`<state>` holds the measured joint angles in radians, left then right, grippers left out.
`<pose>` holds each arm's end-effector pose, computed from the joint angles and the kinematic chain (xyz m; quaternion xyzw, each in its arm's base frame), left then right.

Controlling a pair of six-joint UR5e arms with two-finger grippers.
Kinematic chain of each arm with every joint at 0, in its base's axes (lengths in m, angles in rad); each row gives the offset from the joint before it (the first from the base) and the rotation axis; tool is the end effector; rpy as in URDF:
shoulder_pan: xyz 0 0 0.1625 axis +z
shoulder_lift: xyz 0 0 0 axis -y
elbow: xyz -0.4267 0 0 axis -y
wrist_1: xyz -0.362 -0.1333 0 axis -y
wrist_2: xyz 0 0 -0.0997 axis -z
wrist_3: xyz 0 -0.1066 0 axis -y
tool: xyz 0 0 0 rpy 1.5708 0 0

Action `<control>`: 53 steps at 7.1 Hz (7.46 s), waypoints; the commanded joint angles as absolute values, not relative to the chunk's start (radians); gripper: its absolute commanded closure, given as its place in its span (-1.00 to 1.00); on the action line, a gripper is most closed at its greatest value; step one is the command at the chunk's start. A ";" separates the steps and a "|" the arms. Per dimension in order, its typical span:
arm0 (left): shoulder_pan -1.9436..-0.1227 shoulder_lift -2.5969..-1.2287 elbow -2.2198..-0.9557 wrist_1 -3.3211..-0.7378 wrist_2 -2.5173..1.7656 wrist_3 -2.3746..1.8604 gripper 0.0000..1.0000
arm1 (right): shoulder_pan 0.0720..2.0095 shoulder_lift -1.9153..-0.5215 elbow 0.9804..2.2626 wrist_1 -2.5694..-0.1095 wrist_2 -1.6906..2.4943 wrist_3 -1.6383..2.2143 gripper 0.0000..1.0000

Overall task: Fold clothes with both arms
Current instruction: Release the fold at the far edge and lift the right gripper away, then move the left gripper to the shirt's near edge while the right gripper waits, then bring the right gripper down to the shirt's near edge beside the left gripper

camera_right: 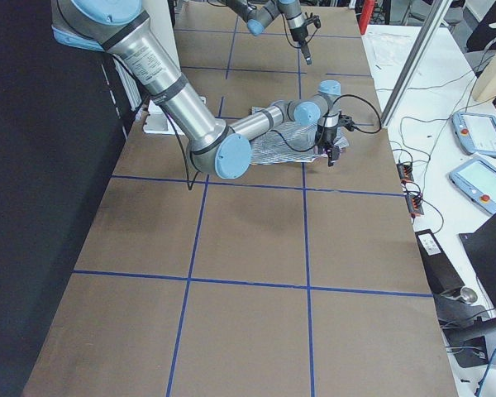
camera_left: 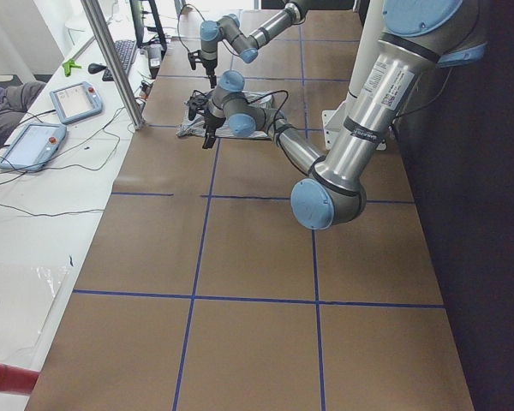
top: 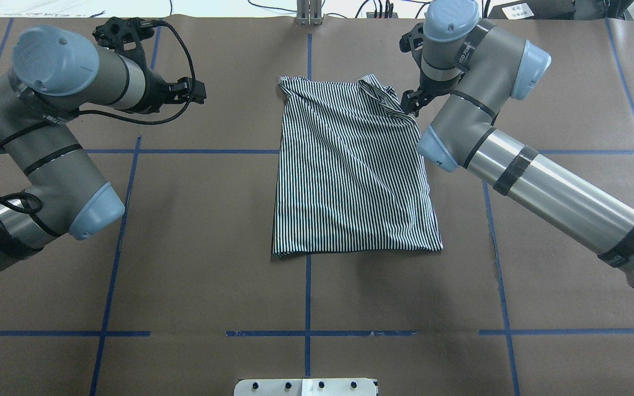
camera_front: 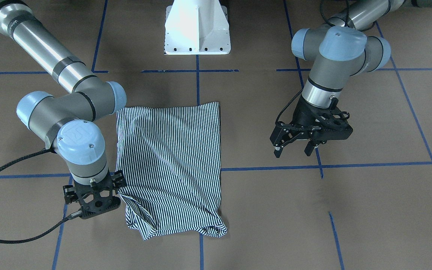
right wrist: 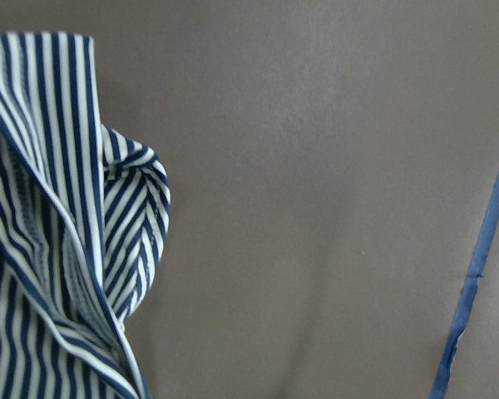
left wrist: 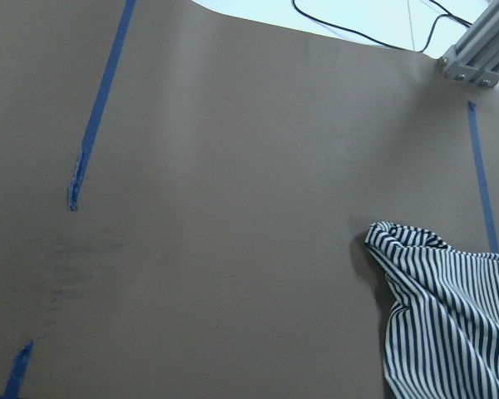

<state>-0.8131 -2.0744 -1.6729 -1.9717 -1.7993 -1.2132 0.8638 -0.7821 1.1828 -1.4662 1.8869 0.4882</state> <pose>0.3637 -0.5432 0.3014 0.1815 0.4546 -0.1429 0.8602 -0.4255 -0.6523 0.3624 0.1183 -0.2649 -0.1435 0.9462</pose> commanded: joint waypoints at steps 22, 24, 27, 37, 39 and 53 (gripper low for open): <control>-0.779 -2.269 -1.398 -2.113 -1.796 -1.201 -1.00 | 1.028 -0.684 1.055 -1.309 2.239 0.590 -1.00; -0.702 -2.211 -1.550 -2.036 -1.860 -1.277 -1.00 | 1.031 -0.725 1.110 -1.304 2.258 0.667 -1.00; -0.548 -2.170 -1.644 -1.969 -1.871 -1.620 -0.92 | 1.031 -0.764 1.150 -1.302 2.263 0.709 -1.00; -0.382 -2.255 -1.583 -1.769 -1.721 -1.795 -0.34 | 1.029 -0.779 1.150 -1.302 2.260 0.709 -1.00; -0.382 -2.258 -1.577 -1.769 -1.723 -1.795 0.35 | 1.029 -0.784 1.150 -1.302 2.258 0.707 -1.00; -0.391 -2.071 -1.859 -1.773 -1.735 -1.698 1.00 | 0.412 -1.100 1.822 -1.558 1.776 1.957 -1.00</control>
<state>-0.3917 -2.0702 -1.8621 -1.7721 -1.7348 -1.6981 0.5101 -1.1021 1.7801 -1.4740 1.8835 1.8892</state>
